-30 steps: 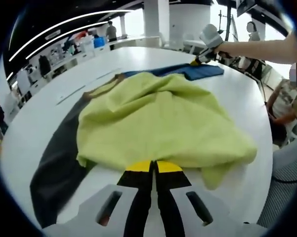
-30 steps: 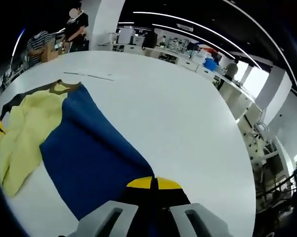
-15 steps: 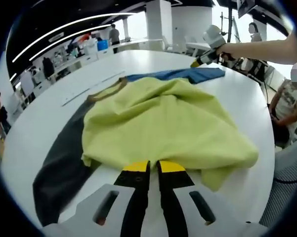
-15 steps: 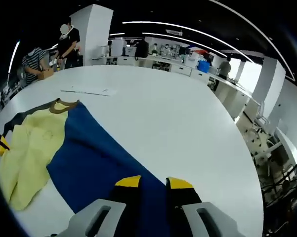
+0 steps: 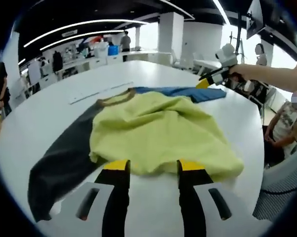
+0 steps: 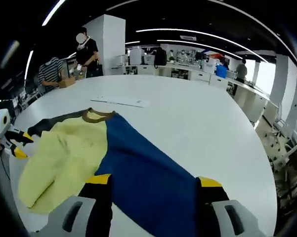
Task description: Fold the garment on the visible template until the final outline fits inside the template.
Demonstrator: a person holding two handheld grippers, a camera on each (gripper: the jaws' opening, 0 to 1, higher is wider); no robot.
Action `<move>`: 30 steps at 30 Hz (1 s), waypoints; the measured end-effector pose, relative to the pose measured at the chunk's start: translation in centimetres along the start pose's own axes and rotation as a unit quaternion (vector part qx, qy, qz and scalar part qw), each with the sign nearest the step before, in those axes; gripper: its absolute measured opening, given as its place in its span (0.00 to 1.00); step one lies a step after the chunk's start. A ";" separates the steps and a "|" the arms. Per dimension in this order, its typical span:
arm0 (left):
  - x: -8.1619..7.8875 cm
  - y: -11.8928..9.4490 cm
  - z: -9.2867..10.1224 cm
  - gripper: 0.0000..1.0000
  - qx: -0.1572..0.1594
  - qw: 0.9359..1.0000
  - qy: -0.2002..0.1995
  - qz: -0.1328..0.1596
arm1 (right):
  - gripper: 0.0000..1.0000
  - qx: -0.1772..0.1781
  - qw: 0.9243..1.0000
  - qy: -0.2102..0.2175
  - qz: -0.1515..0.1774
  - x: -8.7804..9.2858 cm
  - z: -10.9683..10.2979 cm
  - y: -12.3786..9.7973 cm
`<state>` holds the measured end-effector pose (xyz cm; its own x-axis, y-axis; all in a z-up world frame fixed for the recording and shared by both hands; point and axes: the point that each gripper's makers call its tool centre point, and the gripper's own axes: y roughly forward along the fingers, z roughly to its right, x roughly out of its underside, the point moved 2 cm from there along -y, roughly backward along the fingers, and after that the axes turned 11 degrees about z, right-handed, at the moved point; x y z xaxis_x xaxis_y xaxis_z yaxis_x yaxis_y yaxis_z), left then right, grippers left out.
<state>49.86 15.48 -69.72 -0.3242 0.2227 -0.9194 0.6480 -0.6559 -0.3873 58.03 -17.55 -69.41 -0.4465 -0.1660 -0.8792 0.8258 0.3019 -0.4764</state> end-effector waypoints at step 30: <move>3.0 -2.2 6.5 0.38 0.044 0.998 -0.031 -0.026 | 0.66 -0.105 0.994 0.021 -0.013 4.6 -13.6 -5.6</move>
<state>42.98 12.88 -71.16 -0.3988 0.2147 -0.8915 0.5666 -0.7068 -0.4237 46.67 -7.21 -70.86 -0.4845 -0.1378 -0.8639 0.7252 0.4889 -0.4848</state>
